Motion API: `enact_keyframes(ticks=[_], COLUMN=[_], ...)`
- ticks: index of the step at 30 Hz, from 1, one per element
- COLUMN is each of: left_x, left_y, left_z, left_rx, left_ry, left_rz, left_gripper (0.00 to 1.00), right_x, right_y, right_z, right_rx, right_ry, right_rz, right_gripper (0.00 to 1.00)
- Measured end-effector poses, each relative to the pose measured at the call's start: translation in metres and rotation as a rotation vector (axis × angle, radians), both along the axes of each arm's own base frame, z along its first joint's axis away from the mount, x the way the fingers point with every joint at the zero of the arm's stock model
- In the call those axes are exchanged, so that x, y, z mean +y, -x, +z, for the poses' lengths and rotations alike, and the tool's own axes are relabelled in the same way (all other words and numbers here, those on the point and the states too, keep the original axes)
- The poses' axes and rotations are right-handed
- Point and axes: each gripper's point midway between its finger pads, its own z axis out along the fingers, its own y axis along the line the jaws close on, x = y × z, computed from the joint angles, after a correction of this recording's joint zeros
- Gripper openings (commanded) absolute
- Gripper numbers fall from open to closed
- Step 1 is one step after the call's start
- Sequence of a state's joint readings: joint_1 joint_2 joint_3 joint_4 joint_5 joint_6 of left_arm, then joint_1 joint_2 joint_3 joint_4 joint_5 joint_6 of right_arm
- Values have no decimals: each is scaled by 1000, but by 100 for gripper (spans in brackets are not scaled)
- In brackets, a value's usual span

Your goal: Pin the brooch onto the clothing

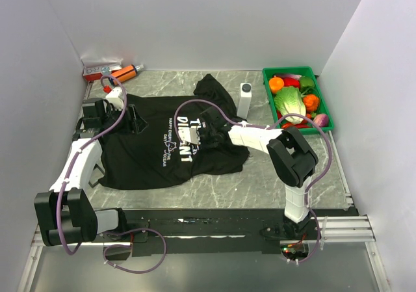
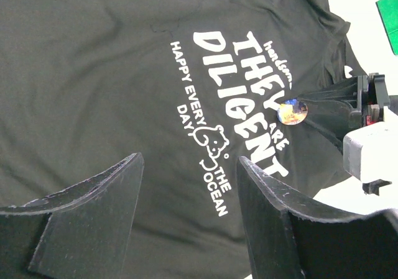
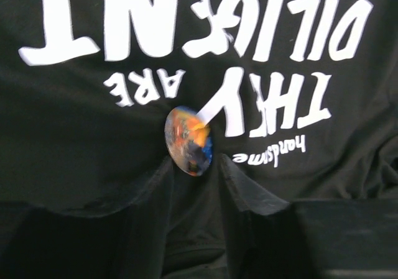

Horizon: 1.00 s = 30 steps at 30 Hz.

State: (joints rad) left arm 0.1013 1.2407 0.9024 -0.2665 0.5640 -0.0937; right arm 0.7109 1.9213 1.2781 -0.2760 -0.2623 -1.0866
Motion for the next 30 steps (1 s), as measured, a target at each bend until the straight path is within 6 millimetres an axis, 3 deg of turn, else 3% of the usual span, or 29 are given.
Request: enact_keyframes(ticks=[4,9,16,21,26,30], left_x=[0,0,-4,-14,-42,-85], left_y=[0,0,-1,4,19,40], left_z=[0,1,4,3,-5,-17], left_rx=[0,-3,-15,-9,-1,1], left_ry=[0,1,14,51,83,71], left_rz=[0,0,-21,-82,-223,-376], left_gripper=[67,67,66,63,59,58], right_x=[4,5,14,11,6,-4], right_y=[-2,-1,4,14,20,25], right_z=[5,5,10,6,19,26], right_rx=[-6,1,58,139,256,354], right_ry=[-13,-18,-22,-5,-33,-40], right_rz=[4,13,51,49,-32,-131], right_gripper=[28,24,0,0,0,0])
